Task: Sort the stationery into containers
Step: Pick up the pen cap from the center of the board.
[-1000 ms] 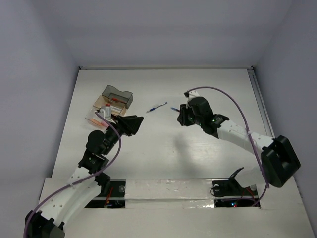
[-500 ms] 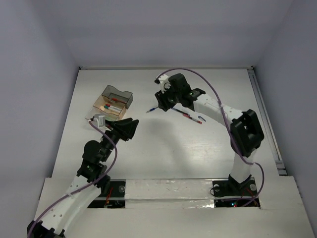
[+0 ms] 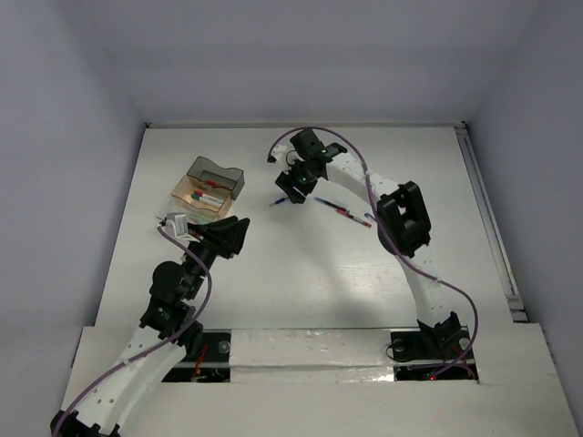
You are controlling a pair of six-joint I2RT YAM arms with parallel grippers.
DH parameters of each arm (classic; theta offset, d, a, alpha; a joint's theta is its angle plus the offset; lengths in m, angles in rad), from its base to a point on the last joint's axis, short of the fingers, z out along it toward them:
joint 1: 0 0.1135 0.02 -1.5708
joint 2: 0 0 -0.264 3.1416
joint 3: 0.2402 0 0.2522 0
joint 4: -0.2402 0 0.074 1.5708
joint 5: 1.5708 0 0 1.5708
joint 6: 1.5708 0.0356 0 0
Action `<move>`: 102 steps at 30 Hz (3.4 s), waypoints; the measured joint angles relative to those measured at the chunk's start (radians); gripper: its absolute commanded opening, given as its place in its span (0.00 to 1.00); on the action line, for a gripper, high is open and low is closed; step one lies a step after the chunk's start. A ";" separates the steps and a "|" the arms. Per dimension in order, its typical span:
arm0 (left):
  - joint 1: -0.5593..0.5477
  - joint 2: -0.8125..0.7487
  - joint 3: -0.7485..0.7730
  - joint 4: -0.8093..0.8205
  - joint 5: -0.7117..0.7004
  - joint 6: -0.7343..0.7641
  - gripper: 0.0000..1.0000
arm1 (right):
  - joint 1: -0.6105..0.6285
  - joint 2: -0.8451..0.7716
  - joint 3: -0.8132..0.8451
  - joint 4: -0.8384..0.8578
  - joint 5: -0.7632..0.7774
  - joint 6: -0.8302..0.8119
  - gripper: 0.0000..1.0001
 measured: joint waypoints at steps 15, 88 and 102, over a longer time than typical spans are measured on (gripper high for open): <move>0.000 0.053 0.000 0.003 -0.006 0.000 0.46 | -0.037 0.055 0.056 0.066 -0.089 0.016 0.59; 0.000 0.076 -0.013 0.012 -0.009 0.000 0.46 | -0.004 0.222 0.260 0.046 -0.043 0.000 0.50; 0.000 0.076 -0.013 0.012 -0.012 0.000 0.46 | -0.002 0.243 0.274 0.073 -0.010 0.002 0.29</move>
